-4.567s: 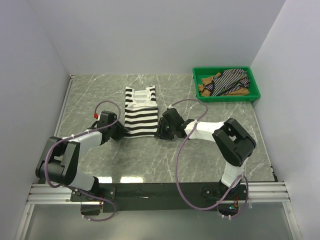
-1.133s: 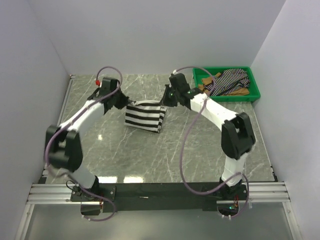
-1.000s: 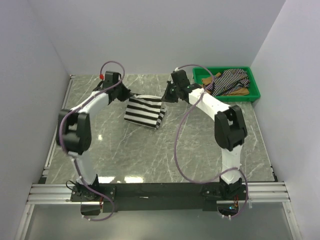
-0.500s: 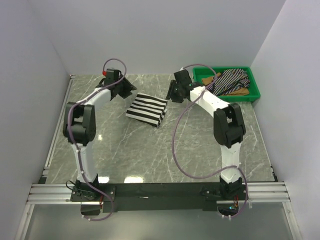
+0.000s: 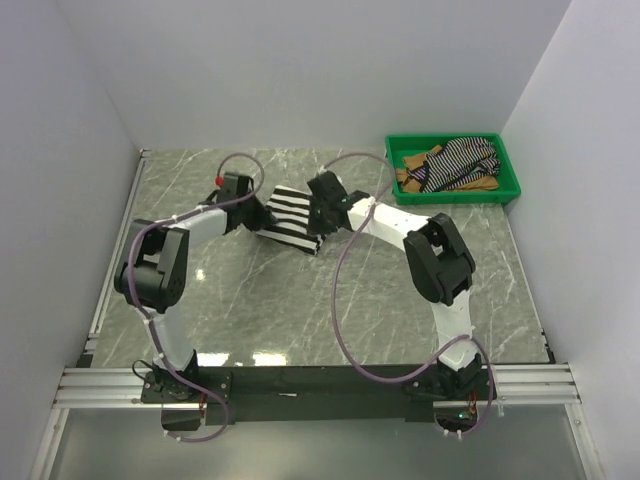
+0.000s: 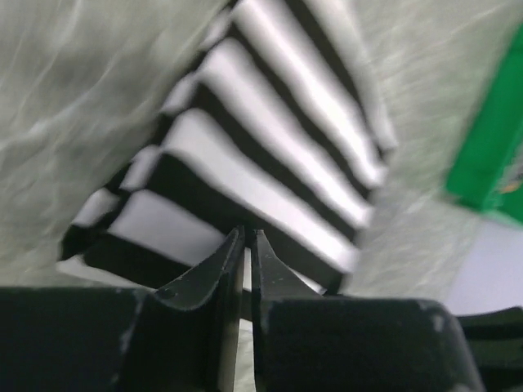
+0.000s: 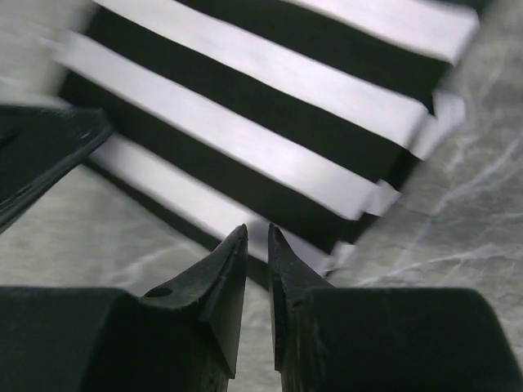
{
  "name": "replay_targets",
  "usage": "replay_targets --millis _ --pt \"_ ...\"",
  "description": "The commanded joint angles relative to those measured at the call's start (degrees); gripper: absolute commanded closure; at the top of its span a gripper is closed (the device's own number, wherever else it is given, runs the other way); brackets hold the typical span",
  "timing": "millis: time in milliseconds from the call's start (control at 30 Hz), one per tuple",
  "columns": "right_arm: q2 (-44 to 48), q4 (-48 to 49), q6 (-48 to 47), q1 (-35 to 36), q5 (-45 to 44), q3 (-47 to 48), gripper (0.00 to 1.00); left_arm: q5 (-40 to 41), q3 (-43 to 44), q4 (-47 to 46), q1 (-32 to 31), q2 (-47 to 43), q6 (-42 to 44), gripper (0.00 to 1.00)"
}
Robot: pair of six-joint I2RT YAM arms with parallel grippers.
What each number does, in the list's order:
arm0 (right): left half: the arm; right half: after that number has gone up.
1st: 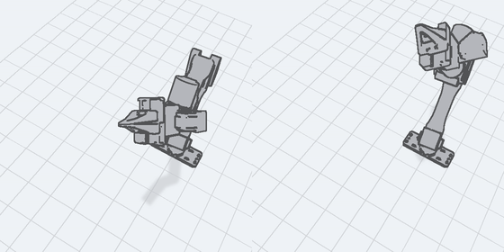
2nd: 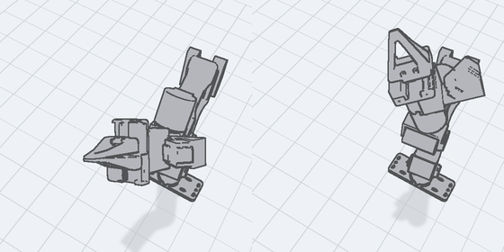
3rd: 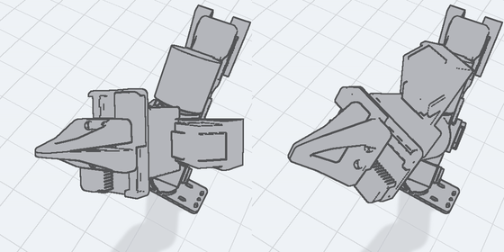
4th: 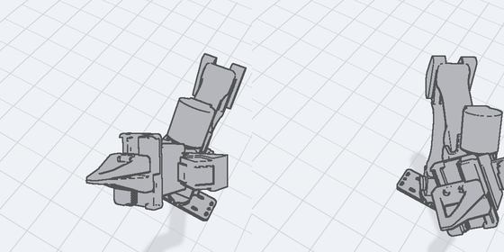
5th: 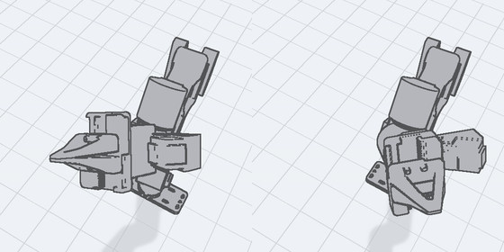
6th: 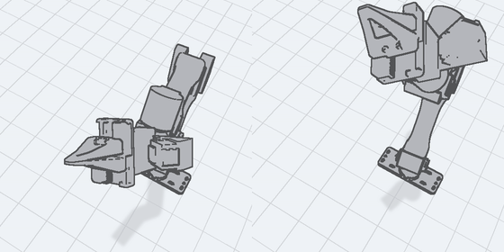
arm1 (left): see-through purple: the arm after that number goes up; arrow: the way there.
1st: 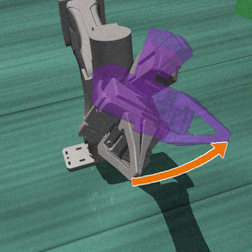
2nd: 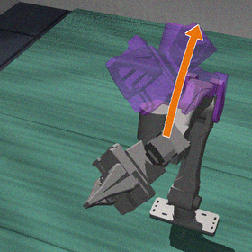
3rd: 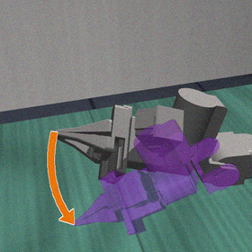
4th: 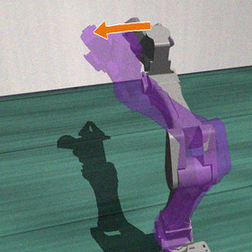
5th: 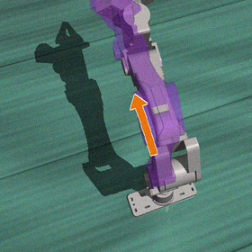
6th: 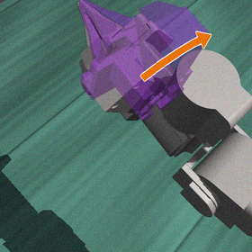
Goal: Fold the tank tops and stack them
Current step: Fold the tank top, then neatly place the folded tank top to the corner
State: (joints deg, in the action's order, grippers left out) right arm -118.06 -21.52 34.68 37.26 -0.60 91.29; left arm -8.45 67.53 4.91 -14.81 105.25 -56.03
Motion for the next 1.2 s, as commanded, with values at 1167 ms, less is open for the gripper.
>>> replay_targets --millis 1167 --pt "0.29 0.42 -1.28 -0.26 1.73 -0.94 0.46 17.49 -19.36 15.83 8.56 -14.90 -3.92 0.90"
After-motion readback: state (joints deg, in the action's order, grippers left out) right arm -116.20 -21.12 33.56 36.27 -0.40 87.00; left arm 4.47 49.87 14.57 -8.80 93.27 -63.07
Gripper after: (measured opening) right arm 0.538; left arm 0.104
